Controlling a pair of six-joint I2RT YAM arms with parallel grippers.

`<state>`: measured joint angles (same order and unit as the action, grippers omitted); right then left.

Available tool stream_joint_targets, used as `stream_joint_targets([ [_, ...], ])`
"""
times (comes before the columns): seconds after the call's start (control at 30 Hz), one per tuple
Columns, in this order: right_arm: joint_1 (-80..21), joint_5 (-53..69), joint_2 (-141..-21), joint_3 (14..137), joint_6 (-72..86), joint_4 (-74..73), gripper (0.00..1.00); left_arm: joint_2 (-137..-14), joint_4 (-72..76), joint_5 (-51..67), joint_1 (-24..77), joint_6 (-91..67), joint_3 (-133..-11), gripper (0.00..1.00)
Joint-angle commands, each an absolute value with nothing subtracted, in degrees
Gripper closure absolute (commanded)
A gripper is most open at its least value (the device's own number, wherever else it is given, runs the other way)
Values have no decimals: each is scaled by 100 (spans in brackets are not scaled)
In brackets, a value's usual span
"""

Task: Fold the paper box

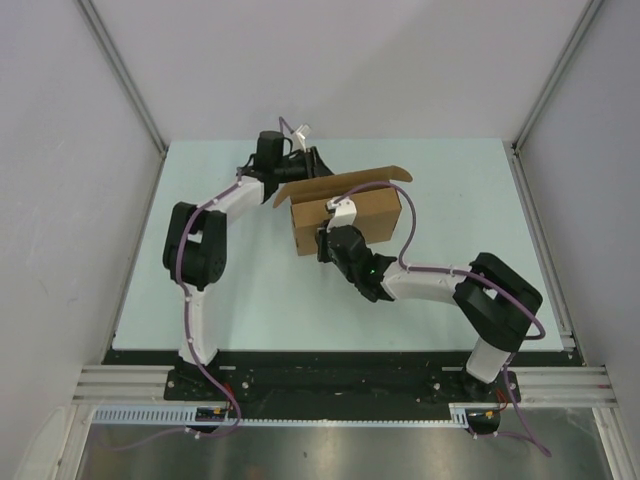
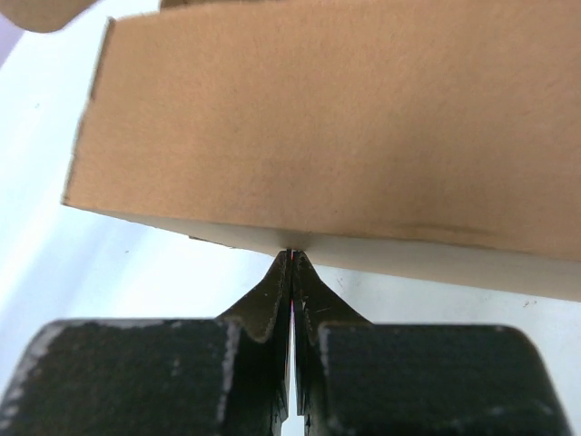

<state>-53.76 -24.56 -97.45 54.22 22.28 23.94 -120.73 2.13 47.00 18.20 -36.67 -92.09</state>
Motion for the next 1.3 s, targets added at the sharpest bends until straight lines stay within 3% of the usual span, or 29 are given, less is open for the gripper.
stream_joint_targets([
  [0.0, -5282, -2443, -10002, 5791, 2101, 2549, 100, -12181, 378, 5098, 1855, -3762, -9632, 62],
  [0.93, -4579, -2505, -9694, 6258, 1573, 2197, 100, -11909, 817, 5519, 1670, -3832, -9431, 62],
  [1.27, -4421, -2400, -9923, 6478, 1538, 2127, 100, -12497, 729, 5625, 1661, -3911, -9861, 62],
])
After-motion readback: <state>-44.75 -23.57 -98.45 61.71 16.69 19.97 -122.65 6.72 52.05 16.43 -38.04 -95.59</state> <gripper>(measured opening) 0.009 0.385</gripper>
